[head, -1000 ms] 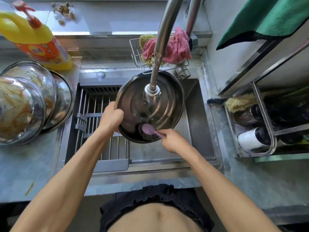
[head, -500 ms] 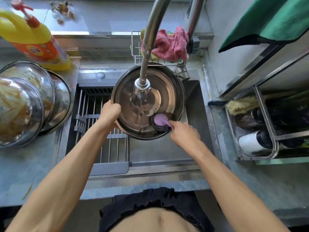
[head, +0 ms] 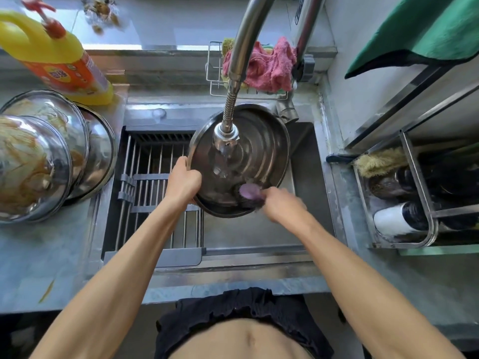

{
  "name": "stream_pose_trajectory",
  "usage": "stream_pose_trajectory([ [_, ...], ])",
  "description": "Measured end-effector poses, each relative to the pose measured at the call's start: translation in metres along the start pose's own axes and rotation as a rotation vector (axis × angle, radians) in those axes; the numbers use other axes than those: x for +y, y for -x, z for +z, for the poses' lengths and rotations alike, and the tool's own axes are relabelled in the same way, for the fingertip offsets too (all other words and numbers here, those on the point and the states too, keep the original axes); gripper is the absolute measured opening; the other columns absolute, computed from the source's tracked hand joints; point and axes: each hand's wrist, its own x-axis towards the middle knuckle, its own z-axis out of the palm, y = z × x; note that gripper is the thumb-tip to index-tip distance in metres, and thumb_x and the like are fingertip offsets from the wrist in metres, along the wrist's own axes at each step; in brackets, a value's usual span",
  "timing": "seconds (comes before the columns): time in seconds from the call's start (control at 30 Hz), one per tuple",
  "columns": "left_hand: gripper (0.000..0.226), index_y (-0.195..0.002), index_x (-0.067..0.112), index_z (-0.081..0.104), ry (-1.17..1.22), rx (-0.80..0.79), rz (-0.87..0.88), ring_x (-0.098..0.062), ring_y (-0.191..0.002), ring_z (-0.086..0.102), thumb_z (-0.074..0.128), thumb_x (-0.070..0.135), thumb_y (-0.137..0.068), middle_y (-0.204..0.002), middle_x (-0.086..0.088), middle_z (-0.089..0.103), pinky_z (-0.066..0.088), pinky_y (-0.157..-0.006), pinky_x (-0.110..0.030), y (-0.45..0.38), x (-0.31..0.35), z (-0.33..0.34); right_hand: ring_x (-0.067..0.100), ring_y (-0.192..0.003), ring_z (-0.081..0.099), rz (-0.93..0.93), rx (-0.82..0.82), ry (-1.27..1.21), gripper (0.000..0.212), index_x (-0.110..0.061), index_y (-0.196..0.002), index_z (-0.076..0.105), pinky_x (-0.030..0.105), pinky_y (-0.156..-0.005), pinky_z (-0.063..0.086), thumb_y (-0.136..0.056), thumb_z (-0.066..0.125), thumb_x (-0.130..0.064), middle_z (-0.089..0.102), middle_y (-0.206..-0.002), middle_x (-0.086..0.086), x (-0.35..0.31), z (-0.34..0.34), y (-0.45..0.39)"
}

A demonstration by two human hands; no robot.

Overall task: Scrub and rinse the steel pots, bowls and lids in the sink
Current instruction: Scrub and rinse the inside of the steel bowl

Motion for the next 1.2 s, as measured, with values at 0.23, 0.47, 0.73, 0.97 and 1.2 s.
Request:
stream_pose_trajectory([
  [0.23,0.034,-0.108,0.006,0.05,-0.036,0.017,-0.007,-0.029,-0.089,0.058,0.038,0.002,-0.076,-0.094,-0.01,0.059,0.054,-0.077,-0.047,0.012,0.001,0.013,0.035,-0.107,0.062,0.097,0.03,-0.076,0.041,-0.019,-0.132,0.057,0.037,-0.085,0.05,-0.094,0.044,-0.012,0.064,-0.117,0.014,-0.003,0.025,-0.001],
  [0.47,0.035,-0.101,0.007,0.054,-0.112,-0.037,0.006,-0.036,-0.093,0.063,0.039,0.004,-0.07,-0.097,-0.015,0.065,0.055,-0.077,-0.048,0.004,-0.006,0.003,0.03,-0.105,0.063,0.019,-0.124,-0.151,0.044,-0.031,-0.132,0.061,0.033,-0.083,0.049,-0.094,0.049,-0.013,0.065,-0.12,0.008,0.003,0.029,0.007],
  [0.73,0.044,-0.108,0.013,0.058,-0.111,-0.098,0.008,-0.039,-0.089,0.068,0.038,0.008,-0.068,-0.101,-0.015,0.066,0.061,-0.058,-0.055,0.005,-0.004,-0.009,0.035,-0.113,0.059,0.024,0.06,-0.028,0.06,-0.04,-0.141,0.046,0.038,-0.083,0.045,-0.091,0.043,-0.008,0.059,-0.125,0.014,0.021,0.007,0.013],
  [0.97,0.027,-0.103,0.011,0.047,-0.222,-0.037,0.091,-0.031,-0.083,0.058,0.039,0.001,-0.079,-0.094,-0.012,0.058,0.053,-0.064,-0.045,0.03,0.022,-0.016,0.038,-0.112,0.058,-0.043,0.087,-0.066,0.058,-0.049,-0.141,0.041,0.041,-0.085,0.047,-0.095,0.039,-0.014,0.06,-0.124,0.016,0.021,0.019,0.016],
  [1.2,0.022,-0.096,0.011,0.042,-0.268,-0.057,0.121,-0.029,-0.079,0.054,0.038,-0.004,-0.08,-0.088,-0.012,0.054,0.052,-0.059,-0.043,0.035,0.022,-0.009,0.038,-0.113,0.058,-0.045,0.072,-0.07,0.058,-0.05,-0.142,0.04,0.04,-0.087,0.048,-0.096,0.039,-0.015,0.059,-0.126,0.017,0.029,0.029,0.021],
])
